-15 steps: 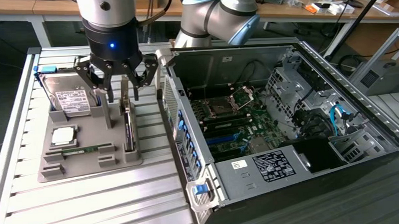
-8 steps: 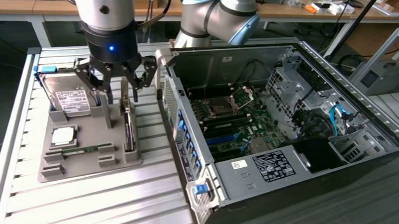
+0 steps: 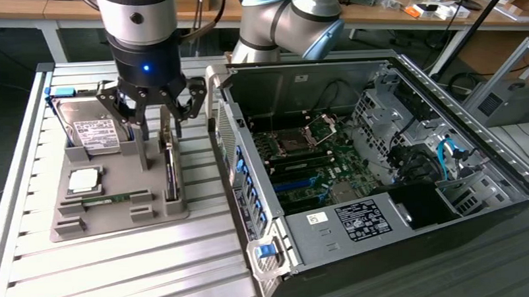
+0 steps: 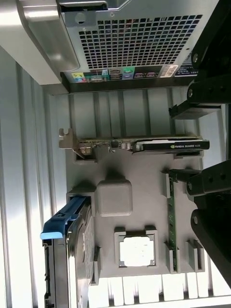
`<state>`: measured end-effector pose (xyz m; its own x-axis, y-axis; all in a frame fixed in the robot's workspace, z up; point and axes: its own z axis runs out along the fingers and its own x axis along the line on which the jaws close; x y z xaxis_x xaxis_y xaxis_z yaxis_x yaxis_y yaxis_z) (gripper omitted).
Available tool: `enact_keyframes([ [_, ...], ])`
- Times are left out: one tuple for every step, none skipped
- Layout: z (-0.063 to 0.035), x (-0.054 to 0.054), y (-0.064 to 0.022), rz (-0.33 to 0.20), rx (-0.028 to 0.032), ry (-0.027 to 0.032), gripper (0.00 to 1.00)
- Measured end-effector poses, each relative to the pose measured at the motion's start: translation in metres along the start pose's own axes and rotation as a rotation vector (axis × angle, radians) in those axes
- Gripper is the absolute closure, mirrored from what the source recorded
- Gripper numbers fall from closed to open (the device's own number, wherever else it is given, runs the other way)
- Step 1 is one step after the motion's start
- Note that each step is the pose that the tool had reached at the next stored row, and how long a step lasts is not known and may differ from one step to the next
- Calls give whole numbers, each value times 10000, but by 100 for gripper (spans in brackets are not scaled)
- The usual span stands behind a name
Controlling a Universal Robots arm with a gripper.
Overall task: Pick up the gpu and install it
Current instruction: 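Pick up the gpu and move the gpu toward the slot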
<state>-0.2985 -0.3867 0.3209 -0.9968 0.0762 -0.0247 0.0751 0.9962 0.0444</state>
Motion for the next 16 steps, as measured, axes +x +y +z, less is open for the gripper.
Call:
enact_keyframes([
  [7, 2, 0, 0, 0, 0, 46],
  [14, 4, -1, 0, 0, 0, 46],
  [22, 6, -1, 0, 0, 0, 46],
  [33, 9, -2, 1, 1, 0, 46],
  [43, 12, -3, 1, 0, 0, 46],
  [52, 14, -3, 0, 0, 0, 46],
  [61, 15, -4, 0, 0, 0, 46],
  [73, 15, -5, 0, 1, 1, 46],
  [86, 15, -5, 0, 0, 0, 46],
  [95, 16, -5, 0, 0, 0, 46],
  [101, 15, -4, 1, 1, 1, 46],
  [106, 14, -2, 1, 1, 2, 46],
  [114, 12, 0, 1, 1, 1, 46],
  [121, 9, 2, 1, 0, 0, 46],
  [128, 3, 6, 1, 2, 1, 46],
  [136, -4, 8, 1, 3, 0, 46],
])
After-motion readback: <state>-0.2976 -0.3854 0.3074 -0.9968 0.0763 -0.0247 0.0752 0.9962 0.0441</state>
